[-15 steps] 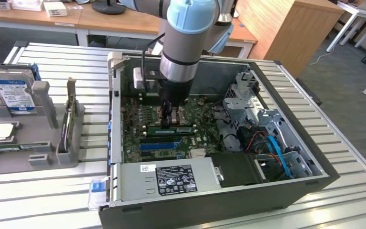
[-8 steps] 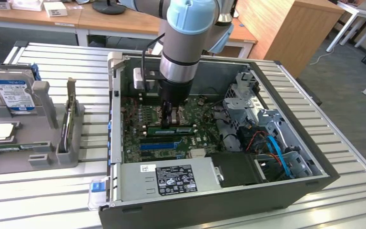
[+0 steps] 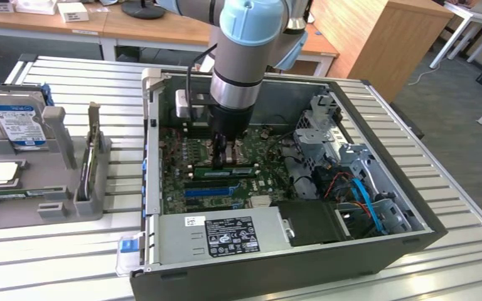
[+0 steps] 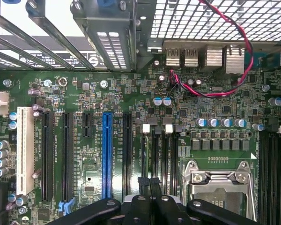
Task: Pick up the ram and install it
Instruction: 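Press down the ram until it locks into place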
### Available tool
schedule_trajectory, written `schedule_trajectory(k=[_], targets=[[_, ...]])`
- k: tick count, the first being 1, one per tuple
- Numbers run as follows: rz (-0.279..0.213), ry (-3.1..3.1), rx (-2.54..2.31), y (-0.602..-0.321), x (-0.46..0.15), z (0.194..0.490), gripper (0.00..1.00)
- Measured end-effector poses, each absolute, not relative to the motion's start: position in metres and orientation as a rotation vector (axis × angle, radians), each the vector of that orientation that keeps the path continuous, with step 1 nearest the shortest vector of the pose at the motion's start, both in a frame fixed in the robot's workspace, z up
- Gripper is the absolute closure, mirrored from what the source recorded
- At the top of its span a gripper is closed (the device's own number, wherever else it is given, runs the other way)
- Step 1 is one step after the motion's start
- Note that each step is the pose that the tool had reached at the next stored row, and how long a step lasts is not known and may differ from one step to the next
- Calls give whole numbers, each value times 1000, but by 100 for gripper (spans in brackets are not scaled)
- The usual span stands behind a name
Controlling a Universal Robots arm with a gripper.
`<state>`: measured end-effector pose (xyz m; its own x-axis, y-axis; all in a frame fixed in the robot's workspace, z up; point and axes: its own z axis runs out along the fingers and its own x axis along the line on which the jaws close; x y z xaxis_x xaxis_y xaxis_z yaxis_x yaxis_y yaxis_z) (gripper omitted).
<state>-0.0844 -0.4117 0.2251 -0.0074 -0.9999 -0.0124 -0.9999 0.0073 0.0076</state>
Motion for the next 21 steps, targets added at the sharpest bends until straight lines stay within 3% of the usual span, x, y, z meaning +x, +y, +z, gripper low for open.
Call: schedule_trajectory(k=[21], targets=[[22, 2227, -2211, -412, -84, 223, 89]])
